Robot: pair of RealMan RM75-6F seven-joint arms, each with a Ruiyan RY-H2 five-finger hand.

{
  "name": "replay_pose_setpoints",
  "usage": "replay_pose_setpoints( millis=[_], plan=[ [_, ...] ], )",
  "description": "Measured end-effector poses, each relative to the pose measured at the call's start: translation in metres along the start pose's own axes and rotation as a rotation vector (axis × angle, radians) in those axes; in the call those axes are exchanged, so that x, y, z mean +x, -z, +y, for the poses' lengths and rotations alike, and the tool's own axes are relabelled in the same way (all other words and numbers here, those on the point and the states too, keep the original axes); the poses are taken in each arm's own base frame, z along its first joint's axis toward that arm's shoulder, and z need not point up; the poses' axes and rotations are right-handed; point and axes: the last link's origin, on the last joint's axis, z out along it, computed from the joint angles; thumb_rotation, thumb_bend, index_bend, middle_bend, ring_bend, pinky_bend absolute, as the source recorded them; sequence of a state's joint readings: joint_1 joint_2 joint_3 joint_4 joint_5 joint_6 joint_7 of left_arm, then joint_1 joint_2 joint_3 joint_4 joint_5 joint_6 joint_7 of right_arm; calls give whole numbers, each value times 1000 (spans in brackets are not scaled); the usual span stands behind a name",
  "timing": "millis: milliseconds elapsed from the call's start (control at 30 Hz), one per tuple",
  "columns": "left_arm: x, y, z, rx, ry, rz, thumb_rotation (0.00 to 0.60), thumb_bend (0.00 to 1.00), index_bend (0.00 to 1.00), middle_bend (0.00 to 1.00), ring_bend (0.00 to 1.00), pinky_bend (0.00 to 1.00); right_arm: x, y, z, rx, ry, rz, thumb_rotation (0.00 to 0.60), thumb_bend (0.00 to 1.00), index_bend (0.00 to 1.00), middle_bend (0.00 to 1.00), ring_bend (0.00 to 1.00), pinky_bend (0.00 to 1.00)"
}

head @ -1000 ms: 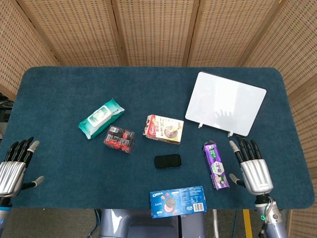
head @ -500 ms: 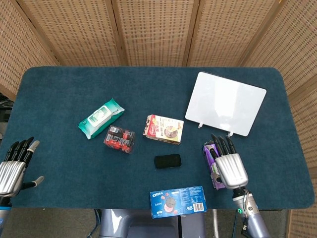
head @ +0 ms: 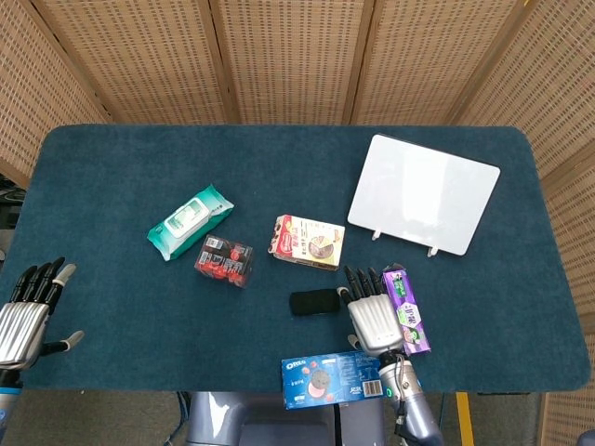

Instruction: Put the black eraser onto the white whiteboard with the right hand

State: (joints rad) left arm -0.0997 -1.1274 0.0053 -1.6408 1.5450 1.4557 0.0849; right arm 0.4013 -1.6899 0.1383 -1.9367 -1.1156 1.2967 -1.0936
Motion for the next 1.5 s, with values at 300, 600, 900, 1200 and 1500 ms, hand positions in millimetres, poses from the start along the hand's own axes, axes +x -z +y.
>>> replay_pose_setpoints(
  millis=[300,600,900,1200,1500],
  plan=[
    [0,0,0,0,2,1,600,136,0,0,0,0,-9,-8,-12,1,13,-18,600,260,250,0,0,0],
    [0,0,0,-1,4,0,600,137,0,0,0,0,-17,-19,-26,15,15,-39,600,260,267,0,0,0],
    [0,0,0,-2,8,-2,600,136,0,0,0,0,-19,-31,-37,13,36,-45,600,260,268,0,0,0],
    [0,-1,0,-4,7,-6,600,136,0,0,0,0,-26,-40,-42,0,48,-65,600,260,267,0,0,0],
    [-2,-1,2,-10,5,-12,600,136,0,0,0,0,-25,-50,-45,-21,73,-79,600,260,268,0,0,0]
  ],
)
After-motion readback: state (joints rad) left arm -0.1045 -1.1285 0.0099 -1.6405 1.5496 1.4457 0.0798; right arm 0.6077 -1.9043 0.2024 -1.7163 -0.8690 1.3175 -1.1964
